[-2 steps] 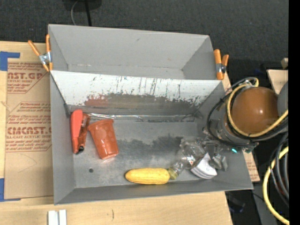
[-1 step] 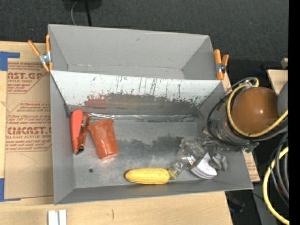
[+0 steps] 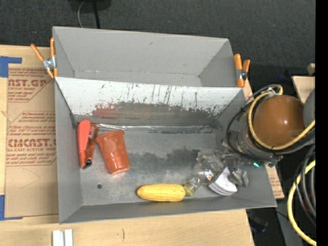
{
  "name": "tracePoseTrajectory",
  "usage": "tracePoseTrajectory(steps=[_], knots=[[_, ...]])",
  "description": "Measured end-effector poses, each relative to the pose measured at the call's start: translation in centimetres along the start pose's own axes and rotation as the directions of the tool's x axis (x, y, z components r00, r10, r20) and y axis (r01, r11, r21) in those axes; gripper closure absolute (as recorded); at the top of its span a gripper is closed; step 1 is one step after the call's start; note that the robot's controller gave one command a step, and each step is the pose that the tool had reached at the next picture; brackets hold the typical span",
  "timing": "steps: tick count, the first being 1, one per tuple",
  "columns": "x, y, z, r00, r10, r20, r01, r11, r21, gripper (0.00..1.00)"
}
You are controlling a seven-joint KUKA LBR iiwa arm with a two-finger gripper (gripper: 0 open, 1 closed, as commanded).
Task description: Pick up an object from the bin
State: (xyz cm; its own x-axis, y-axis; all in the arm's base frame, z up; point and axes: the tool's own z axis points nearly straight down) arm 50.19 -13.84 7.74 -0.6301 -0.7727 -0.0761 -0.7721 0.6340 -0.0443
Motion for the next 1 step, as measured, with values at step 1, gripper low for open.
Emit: tracePoseTrajectory(steps=[1], knots=[[0.0,0.0,0.0,1.0,0.0,0.0,0.0,1.0,0.0,0.0]])
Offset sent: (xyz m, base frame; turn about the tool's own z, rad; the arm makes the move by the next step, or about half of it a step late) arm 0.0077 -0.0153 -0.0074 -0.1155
